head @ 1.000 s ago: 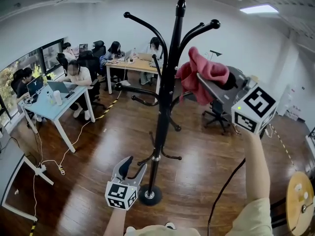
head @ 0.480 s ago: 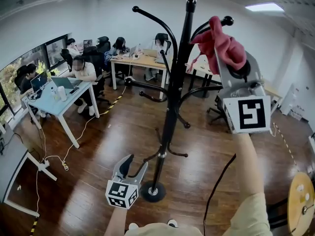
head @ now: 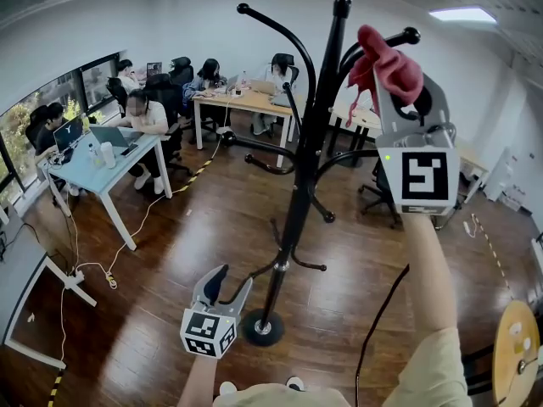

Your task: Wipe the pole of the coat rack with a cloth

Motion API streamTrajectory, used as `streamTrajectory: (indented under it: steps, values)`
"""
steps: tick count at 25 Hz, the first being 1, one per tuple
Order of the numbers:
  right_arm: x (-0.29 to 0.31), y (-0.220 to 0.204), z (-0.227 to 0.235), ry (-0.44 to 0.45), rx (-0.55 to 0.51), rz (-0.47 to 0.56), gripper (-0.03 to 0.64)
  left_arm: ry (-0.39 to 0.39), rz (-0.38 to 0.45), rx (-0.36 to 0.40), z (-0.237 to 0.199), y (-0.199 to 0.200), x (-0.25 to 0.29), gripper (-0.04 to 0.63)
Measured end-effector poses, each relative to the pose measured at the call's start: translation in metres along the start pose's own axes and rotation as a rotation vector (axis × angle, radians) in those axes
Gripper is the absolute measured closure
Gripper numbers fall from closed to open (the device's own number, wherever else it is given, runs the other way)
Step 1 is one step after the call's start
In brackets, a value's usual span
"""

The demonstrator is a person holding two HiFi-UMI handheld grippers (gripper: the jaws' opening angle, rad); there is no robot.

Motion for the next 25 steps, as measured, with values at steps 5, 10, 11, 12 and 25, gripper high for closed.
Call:
streamTrajectory:
  steps: [5, 10, 11, 12, 25]
  values:
    - [0.032, -0.032, -0.046, 0.195, -0.031, -0.107, 0.574, 0.007, -0.009, -0.008, 0.002, -0.002, 0.002, 0.373]
    - [0.030, -0.059, -0.078, 0.402, -0.066, -0.245, 0.578, 0.010, -0.028, -0.011, 0.003, -0.009, 0.004, 0.373]
    - [0.029, -0.059, -0.080, 0.404, -0.095, -0.255, 0.580, 0.009, -0.034, -0.011, 0.002, -0.010, 0.006, 0.374]
    - [0.027, -0.059, -0.082, 0.409, -0.121, -0.263, 0.580, 0.006, -0.039, -0.012, 0.002, -0.011, 0.007, 0.373]
    - [-0.029, -0.090, -0.196, 1.030, -0.273, -0.387, 0.575, -0.040, -0.051, -0.007, 0.015, -0.013, 0.018, 0.373]
Point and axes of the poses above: the fingertips, and each gripper's own axes: x forward along the fingers, z to its right, y out of its top, the point moved 5 cm from there along -x, backward along the fingers, and after that the axes turned 12 degrees about -z, right-handed, at the moved point
